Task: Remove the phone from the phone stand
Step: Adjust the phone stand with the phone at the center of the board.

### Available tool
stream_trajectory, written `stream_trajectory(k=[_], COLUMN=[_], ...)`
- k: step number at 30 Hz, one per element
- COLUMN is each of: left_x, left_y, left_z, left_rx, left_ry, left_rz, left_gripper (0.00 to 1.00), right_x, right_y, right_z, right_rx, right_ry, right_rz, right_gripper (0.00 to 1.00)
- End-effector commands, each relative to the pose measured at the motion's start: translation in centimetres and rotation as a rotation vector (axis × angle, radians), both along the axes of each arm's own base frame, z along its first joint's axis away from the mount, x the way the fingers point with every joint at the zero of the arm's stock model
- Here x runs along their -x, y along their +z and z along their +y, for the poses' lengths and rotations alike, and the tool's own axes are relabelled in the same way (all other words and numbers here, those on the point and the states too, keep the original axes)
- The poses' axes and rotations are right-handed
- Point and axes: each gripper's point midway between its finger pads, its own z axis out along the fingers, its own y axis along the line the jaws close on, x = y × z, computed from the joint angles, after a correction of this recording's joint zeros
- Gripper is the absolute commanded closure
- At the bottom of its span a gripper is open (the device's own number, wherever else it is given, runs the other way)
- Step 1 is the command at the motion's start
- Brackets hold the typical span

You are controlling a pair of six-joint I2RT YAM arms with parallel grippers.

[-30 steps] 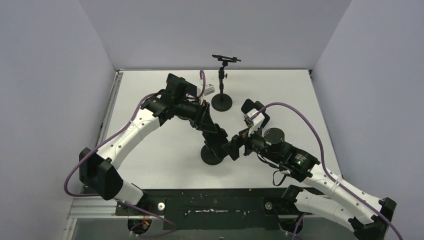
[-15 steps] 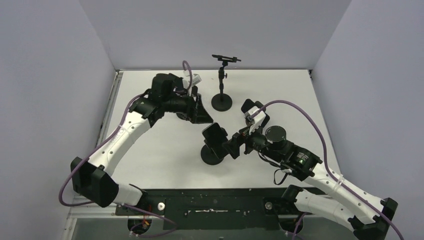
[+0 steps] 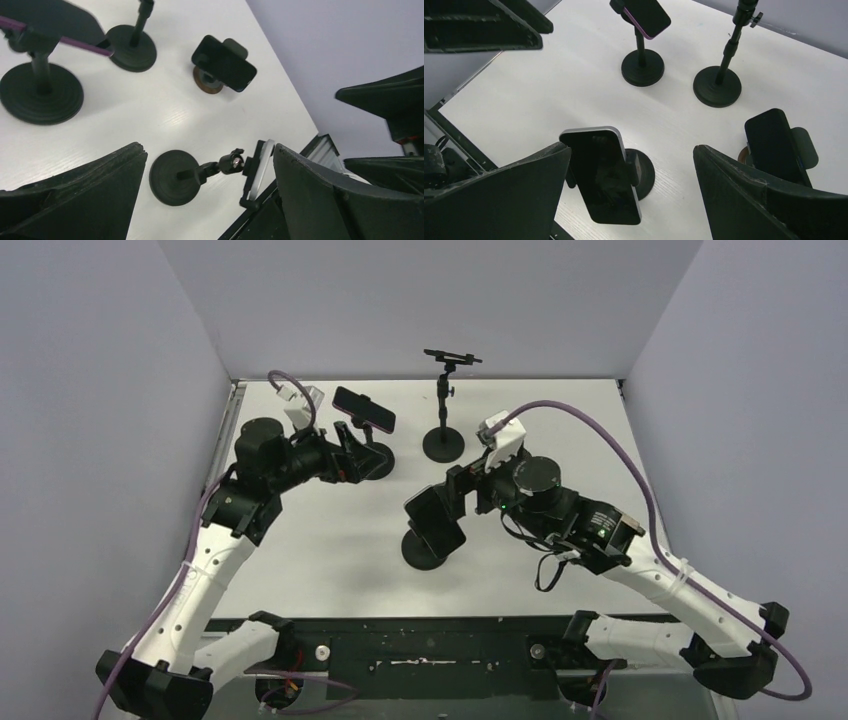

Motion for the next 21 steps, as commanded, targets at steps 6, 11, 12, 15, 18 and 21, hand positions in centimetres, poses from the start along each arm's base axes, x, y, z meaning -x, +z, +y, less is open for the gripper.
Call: stream_trajectory(k=[6,11,12,15,18,21], left_x=[0.1,0.7,0.9,1.3,1.6,2.3], left_y=[-1.1,-1.8,-1.9,-1.8,-1.6,-0.9], left_z=[3.7,5.4,5.6,5.6,5.8,5.8], left_rx=[0.021,0.019,0.019,0.033,0.048,0.084], left_ry=[0.251,0.335,0.345,0.351,0.367,0.369], left_rz=[-0.075,-0.094,-0.099,-0.111,-0.122,-0.17], left_gripper=[0.03,0.03,0.04,0.05,0.05,0.05], right_x=[-0.2,0.0,0.1,0.8,0.9,0.6], right_y=[0.0,0.1,0.6,0.8,0.3,-0.6], right_z=[0.5,2.2,2.4,3.7,4.4,4.5], right_rx=[0.283,0.226,0.202,0.16,0.142,0.16], right_ry=[-0.37,-0.291,-0.248,-0.116,-0.023,0.013], right_rz=[-0.103,-0.074,-0.074,-0.053,-0.003,0.042], right_gripper=[0.0,0.0,0.0,0.0,0.0,0.0])
